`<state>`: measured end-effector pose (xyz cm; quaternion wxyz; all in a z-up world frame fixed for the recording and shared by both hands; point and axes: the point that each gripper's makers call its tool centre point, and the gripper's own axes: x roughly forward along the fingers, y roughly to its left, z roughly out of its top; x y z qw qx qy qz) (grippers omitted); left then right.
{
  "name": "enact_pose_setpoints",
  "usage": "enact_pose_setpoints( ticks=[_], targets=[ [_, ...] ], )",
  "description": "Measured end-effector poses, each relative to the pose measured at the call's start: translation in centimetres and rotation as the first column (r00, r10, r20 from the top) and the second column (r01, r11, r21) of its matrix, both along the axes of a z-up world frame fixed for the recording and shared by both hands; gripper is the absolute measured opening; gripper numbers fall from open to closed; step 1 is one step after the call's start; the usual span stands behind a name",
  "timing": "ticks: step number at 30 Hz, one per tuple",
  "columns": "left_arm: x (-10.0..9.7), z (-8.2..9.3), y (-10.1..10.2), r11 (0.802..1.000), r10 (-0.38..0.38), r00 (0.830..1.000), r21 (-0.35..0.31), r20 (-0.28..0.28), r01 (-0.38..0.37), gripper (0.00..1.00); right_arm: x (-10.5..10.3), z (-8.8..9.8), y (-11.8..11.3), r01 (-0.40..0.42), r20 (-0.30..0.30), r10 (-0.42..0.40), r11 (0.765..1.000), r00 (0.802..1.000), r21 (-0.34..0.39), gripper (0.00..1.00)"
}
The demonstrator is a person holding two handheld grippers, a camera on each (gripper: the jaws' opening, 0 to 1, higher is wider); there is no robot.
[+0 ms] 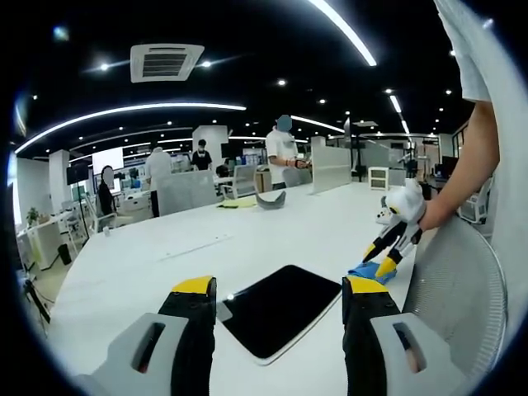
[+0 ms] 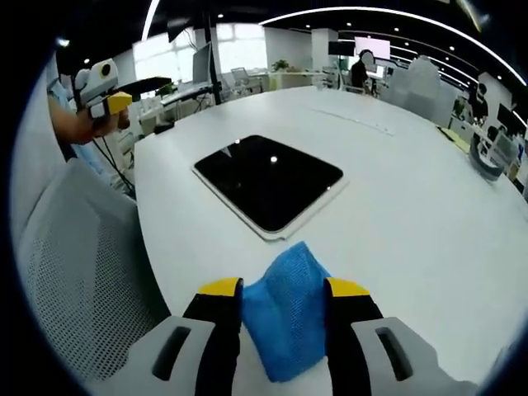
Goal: Wipe the mirror surface with the cleaning cloth until all visible marks leave the cleaned area.
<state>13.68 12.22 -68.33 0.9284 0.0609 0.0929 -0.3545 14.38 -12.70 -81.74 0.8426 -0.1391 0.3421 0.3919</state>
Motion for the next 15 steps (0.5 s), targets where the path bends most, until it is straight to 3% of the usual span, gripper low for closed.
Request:
enact_pose_setpoints(
  ticks=[5, 15],
  targets=[
    [-0.1, 0.0, 0.0, 1.000, -0.001, 1.000, -0.001, 0.001, 0.001, 0.62, 0.5, 2.5, 1.2, 0.001, 0.041, -0.003, 0.999, 0.999, 0.049, 0.38],
    [-0.2, 0.1, 0.0, 1.000, 0.010, 1.000, -0.007, 0.002, -0.010, 0.62, 0.5, 5.7, 2.6, 0.005, 0.085, -0.015, 0.993, 0.996, 0.121, 0.42]
  ],
)
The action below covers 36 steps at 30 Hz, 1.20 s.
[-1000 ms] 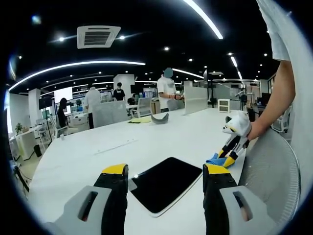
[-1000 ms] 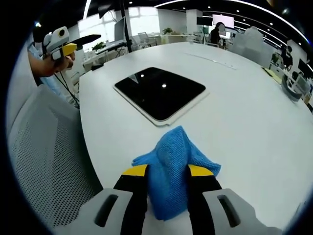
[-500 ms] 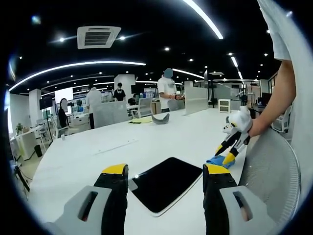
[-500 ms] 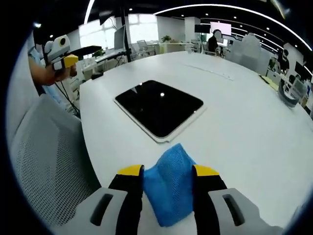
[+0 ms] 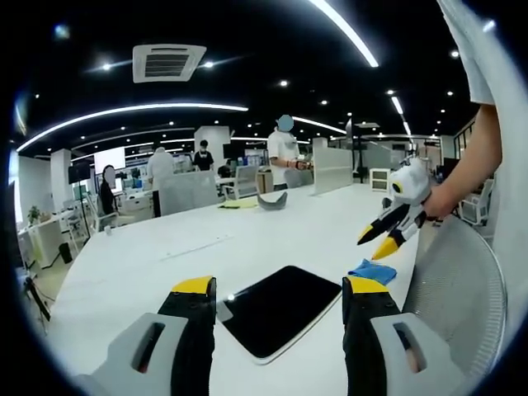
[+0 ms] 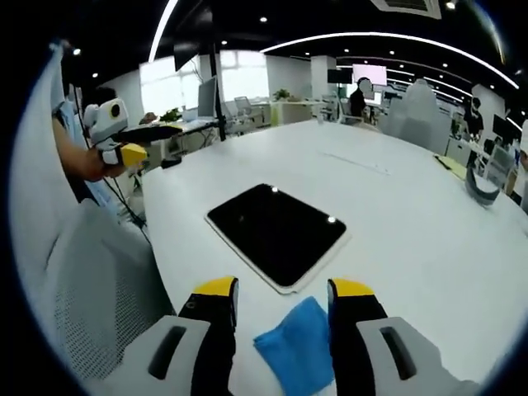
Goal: Wipe the mirror surface with the cleaning cloth until all visible marks leave the cleaned area.
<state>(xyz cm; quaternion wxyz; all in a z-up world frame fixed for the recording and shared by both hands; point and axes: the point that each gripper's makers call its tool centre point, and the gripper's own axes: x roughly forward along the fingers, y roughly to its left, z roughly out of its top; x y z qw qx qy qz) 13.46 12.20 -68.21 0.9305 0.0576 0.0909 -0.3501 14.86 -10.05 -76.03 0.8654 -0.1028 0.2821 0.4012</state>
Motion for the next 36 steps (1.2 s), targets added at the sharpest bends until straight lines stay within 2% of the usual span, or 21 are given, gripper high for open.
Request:
enact_pose_setpoints(
  ticks=[6, 13, 28, 36],
  targets=[
    [-0.1, 0.0, 0.1, 1.000, 0.004, 1.000, -0.001, -0.001, -0.004, 0.62, -0.3, 2.7, 1.5, -0.006, 0.039, 0.004, 0.999, 0.999, 0.044, 0.43],
    [-0.1, 0.3, 0.2, 1.000, 0.008, 1.000, -0.004, 0.000, -0.008, 0.62, -0.7, 4.2, 2.5, 0.000, 0.065, -0.006, 0.996, 0.998, 0.084, 0.44],
    [0.0, 0.2, 0.3, 1.000, 0.010, 1.000, -0.002, -0.002, -0.010, 0.62, -0.4, 3.6, 2.1, 0.058, 0.061, -0.065, 0.992, 0.996, 0.110, 0.44],
    [0.2, 0.3, 0.1, 1.000, 0.007, 1.000, -0.003, 0.003, -0.007, 0.62, -0.5, 3.4, 2.4, 0.063, 0.052, -0.070, 0.991, 0.996, 0.120, 0.47]
  ],
)
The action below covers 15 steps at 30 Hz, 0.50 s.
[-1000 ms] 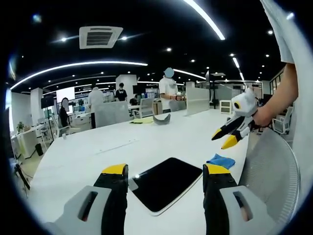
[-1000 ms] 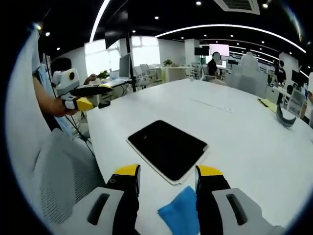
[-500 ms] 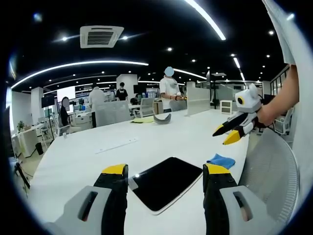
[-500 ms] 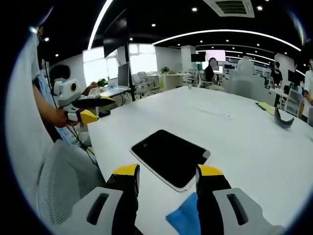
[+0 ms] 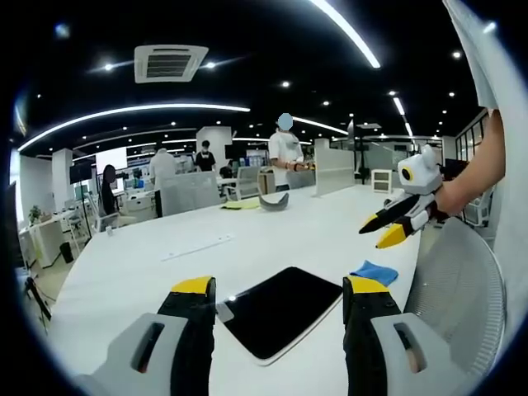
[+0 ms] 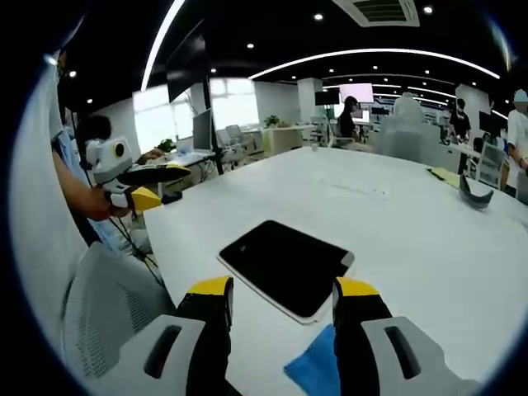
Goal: Wipe the mirror surface with the cleaning cloth until all visible marks leave the cleaned area.
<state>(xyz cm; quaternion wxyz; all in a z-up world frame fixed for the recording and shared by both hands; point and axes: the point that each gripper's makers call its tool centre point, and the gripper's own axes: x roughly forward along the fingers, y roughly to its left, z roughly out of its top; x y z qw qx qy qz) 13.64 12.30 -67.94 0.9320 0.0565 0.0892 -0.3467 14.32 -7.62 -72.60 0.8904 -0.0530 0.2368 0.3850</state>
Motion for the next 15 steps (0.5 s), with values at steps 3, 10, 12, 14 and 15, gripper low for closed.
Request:
enact_pose_setpoints(
  ticks=[3, 10, 12, 14, 15],
  targets=[
    [-0.01, -0.10, 0.06, 1.000, 0.002, 1.000, 0.001, -0.002, -0.002, 0.62, 0.01, -0.08, -0.07, 0.003, -0.002, -0.003, 1.000, 1.000, 0.002, 0.47],
    [-0.12, -0.15, 0.18, 1.000, 0.008, 1.000, 0.001, -0.004, -0.008, 0.62, -0.28, -0.55, -0.24, 0.008, -0.019, -0.008, 1.000, 1.000, 0.001, 0.48],
    [-0.16, -0.15, 0.24, 1.000, 0.009, 1.000, 0.003, -0.004, -0.009, 0.62, -0.27, -0.54, -0.22, 0.009, -0.021, -0.009, 1.000, 1.000, 0.004, 0.48],
    [-0.20, -0.17, 0.32, 1.000, 0.011, 1.000, 0.006, -0.004, -0.011, 0.62, -0.21, -0.50, -0.21, 0.011, -0.020, -0.011, 1.000, 1.000, 0.006, 0.49],
    [-0.22, -0.18, 0.39, 1.000, 0.012, 1.000, 0.008, -0.003, -0.012, 0.62, -0.21, -0.51, -0.20, 0.011, -0.022, -0.011, 1.000, 1.000, 0.006, 0.49]
  ],
)
